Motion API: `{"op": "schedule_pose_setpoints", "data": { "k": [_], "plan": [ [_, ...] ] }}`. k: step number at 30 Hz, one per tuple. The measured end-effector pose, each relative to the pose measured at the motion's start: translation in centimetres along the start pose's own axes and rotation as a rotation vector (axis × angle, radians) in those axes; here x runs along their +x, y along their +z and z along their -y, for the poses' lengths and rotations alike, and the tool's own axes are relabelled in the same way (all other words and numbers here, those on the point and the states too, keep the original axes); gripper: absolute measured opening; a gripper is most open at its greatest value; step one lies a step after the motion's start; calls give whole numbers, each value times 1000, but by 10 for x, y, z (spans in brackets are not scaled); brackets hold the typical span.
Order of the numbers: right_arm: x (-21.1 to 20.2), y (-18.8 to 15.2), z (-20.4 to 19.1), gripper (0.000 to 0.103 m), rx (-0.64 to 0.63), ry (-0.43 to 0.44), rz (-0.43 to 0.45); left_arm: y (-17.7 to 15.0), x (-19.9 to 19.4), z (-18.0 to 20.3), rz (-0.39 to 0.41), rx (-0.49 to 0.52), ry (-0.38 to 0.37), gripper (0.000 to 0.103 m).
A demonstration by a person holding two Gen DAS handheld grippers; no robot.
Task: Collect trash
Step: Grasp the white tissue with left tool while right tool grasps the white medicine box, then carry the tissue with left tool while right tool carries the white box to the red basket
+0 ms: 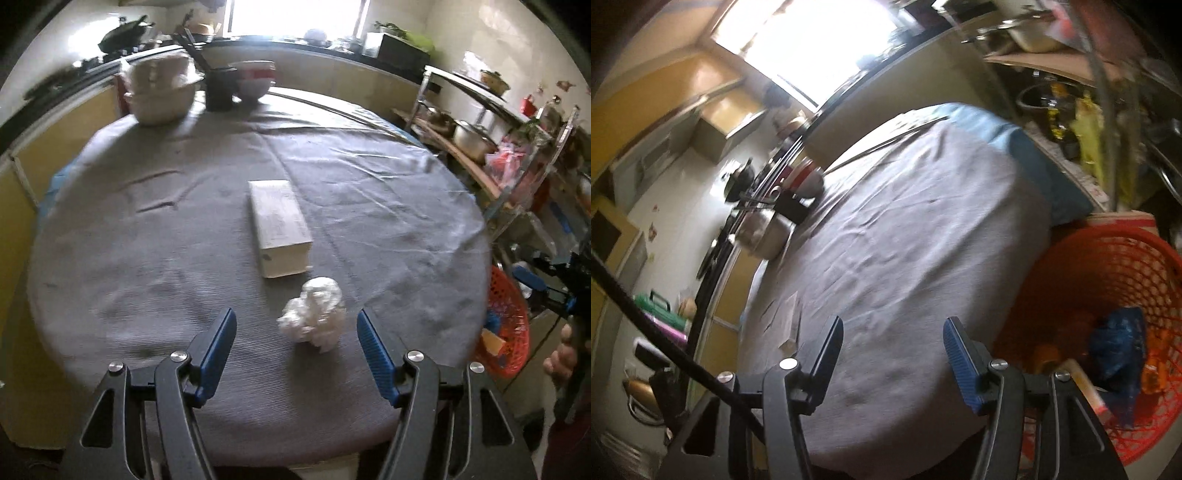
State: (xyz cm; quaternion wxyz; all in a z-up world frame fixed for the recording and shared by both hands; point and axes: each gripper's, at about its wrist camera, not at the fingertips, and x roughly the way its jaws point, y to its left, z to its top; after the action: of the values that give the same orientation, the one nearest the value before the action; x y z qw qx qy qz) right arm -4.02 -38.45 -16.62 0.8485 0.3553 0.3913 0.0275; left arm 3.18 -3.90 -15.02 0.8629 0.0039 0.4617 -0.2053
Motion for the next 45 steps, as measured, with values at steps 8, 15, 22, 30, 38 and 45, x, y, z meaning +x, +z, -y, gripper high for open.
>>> {"op": "schedule_pose_setpoints", "data": {
  "k": [8,15,22,30,38,45],
  "plan": [
    [22,-1,-25,61,-32,6,-47,3,33,-2,-22,-25,-57,69],
    [67,5,-83,61,-130,62,-130,0,26,-17,19,-33,-108,26],
    [142,-6,-164,61,-279,78,-257,-2,-13,-50,118,-62,-7,26],
    [221,-26,-210,62,-418,-109,-336,-1,-49,-87,212,-105,169,26],
    [245,-45,-218,48,-555,-248,-340,7,-55,-96,223,-128,201,26],
    [206,-43,-211,47,-573,-180,-268,12,-52,-84,202,-118,195,26]
  ]
}}
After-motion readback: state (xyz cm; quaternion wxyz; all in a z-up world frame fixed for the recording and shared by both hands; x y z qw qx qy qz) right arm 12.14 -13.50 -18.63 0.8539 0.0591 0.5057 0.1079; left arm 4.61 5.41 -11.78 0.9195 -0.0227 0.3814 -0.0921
